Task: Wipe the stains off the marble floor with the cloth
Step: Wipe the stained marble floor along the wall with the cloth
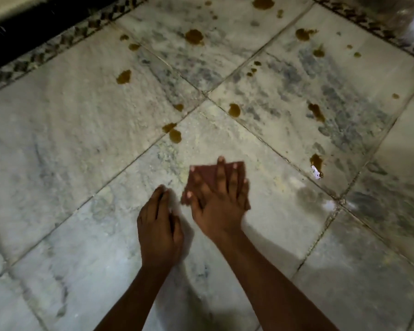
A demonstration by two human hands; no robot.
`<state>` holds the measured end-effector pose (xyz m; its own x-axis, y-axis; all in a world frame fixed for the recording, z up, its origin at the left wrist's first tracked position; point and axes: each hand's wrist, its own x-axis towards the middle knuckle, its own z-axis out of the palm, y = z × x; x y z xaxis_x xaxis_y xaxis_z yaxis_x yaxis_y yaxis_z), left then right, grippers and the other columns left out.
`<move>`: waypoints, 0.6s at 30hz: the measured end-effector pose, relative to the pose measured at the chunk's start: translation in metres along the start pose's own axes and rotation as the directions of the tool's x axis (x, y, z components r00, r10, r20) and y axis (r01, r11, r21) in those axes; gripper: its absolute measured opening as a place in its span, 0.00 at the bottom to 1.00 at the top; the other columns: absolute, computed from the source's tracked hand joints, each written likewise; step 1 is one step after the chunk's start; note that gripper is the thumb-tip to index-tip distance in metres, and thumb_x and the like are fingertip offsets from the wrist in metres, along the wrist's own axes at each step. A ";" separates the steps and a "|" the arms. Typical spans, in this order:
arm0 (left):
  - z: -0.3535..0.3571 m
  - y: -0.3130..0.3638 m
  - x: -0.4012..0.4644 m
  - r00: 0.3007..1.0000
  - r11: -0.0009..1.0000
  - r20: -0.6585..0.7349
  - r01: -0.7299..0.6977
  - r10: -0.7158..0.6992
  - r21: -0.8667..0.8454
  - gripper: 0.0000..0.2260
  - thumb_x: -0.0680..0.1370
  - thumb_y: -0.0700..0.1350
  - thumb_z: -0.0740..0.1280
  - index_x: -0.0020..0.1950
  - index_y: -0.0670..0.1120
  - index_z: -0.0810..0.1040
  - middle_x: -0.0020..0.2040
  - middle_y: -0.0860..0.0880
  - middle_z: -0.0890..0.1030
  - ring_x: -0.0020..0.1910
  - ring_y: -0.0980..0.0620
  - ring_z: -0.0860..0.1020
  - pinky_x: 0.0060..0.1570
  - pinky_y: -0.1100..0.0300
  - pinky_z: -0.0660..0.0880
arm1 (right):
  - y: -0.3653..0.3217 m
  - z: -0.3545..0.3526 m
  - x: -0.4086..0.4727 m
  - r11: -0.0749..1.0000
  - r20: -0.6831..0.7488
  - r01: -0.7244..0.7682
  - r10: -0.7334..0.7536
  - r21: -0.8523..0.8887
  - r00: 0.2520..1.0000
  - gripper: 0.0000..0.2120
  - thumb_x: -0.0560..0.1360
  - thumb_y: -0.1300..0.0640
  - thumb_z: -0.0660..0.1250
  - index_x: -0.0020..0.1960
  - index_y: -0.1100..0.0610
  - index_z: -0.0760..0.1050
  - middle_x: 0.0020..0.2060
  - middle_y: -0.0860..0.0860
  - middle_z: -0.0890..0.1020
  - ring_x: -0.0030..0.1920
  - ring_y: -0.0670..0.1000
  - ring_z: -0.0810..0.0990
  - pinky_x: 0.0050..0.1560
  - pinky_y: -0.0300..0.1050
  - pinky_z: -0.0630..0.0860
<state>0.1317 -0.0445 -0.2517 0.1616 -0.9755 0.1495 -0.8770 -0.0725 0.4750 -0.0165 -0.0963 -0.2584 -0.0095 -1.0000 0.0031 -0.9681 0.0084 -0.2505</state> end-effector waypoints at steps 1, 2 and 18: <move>-0.008 -0.006 0.009 1.000 0.999 0.003 -0.029 0.029 0.012 0.28 0.80 0.46 0.61 0.80 0.40 0.72 0.80 0.41 0.73 0.75 0.37 0.74 0.72 0.40 0.73 | 0.002 -0.005 -0.019 0.998 0.002 0.069 -0.069 -0.014 0.998 0.29 0.81 0.31 0.57 0.82 0.29 0.57 0.87 0.53 0.51 0.86 0.64 0.44 0.80 0.72 0.51; -0.016 -0.015 0.019 0.999 0.997 0.003 -0.052 0.051 0.054 0.29 0.79 0.45 0.61 0.81 0.40 0.71 0.80 0.40 0.72 0.75 0.36 0.74 0.72 0.40 0.73 | 0.009 -0.009 -0.038 0.994 0.012 0.106 -0.105 -0.020 0.994 0.30 0.81 0.30 0.58 0.82 0.28 0.57 0.87 0.51 0.51 0.87 0.62 0.45 0.80 0.71 0.52; -0.026 -0.081 0.075 0.996 0.962 -0.078 0.063 -0.043 0.265 0.27 0.84 0.55 0.59 0.79 0.43 0.71 0.83 0.42 0.69 0.80 0.39 0.69 0.75 0.39 0.67 | 0.023 -0.015 -0.078 0.980 0.072 0.196 -0.193 -0.034 0.979 0.30 0.81 0.29 0.56 0.82 0.30 0.57 0.87 0.50 0.52 0.87 0.62 0.47 0.80 0.73 0.55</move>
<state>0.2266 -0.1059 -0.2565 0.2341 -0.9523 0.1959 -0.9537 -0.1859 0.2363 -0.0417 -0.0176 -0.2496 0.1959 -0.9805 -0.0178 -0.9591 -0.1878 -0.2117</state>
